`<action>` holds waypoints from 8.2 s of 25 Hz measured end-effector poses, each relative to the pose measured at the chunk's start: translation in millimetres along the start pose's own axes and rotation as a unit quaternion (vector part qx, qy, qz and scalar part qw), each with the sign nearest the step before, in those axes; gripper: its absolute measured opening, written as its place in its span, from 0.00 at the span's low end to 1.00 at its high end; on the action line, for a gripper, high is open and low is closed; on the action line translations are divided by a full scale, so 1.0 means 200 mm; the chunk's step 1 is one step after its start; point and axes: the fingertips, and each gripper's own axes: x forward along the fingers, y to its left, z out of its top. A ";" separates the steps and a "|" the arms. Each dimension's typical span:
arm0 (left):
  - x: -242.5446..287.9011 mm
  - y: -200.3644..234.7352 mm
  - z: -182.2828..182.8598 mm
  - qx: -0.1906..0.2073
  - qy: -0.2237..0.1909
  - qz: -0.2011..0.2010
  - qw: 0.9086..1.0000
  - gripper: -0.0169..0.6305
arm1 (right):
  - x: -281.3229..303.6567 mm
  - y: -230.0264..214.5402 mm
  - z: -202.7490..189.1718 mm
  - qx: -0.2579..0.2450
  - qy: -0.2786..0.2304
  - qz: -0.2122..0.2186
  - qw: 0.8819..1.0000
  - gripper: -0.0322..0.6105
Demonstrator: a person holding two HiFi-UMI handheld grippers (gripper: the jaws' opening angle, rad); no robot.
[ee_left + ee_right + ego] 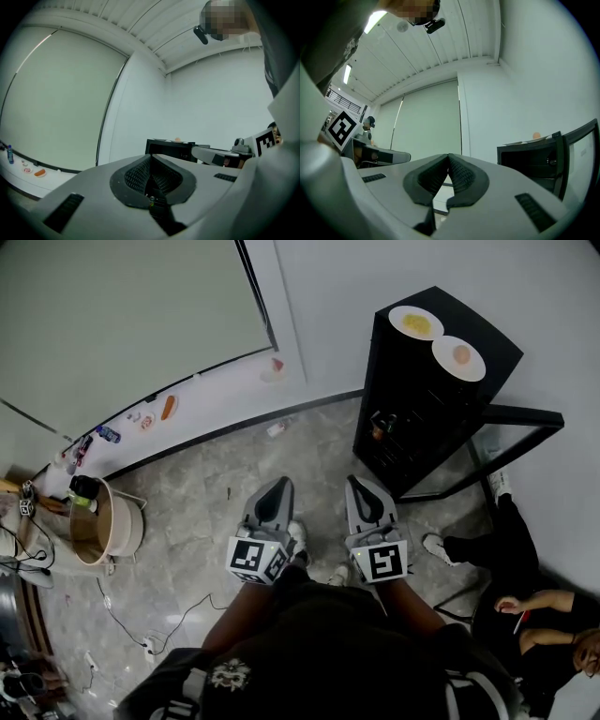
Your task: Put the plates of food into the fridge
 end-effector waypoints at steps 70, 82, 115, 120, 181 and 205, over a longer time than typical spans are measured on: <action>1.09 0.56 0.13 -0.048 0.002 -0.231 0.972 0.07 | 1.03 -0.44 -0.20 -0.066 0.034 -0.182 0.980 0.09; 1.38 0.27 0.12 -0.023 0.016 -0.280 0.960 0.07 | 0.93 -0.77 -0.20 -0.064 0.032 -0.202 0.977 0.09; 1.96 -0.07 0.03 -0.012 0.055 -0.329 0.943 0.07 | 0.83 -1.29 -0.24 -0.043 0.019 -0.239 0.970 0.09; 1.99 -0.08 0.06 -0.016 0.051 -0.353 0.934 0.07 | 0.80 -1.33 -0.22 -0.036 0.021 -0.278 0.960 0.09; 1.91 -0.09 -0.02 -0.038 0.049 -0.423 0.904 0.07 | 0.32 -1.83 -0.17 0.575 -0.309 -0.413 0.635 0.14; 2.00 -0.06 -0.06 -0.045 0.063 -0.421 0.904 0.07 | 0.26 -1.54 -0.13 0.563 -0.282 -0.417 0.655 0.11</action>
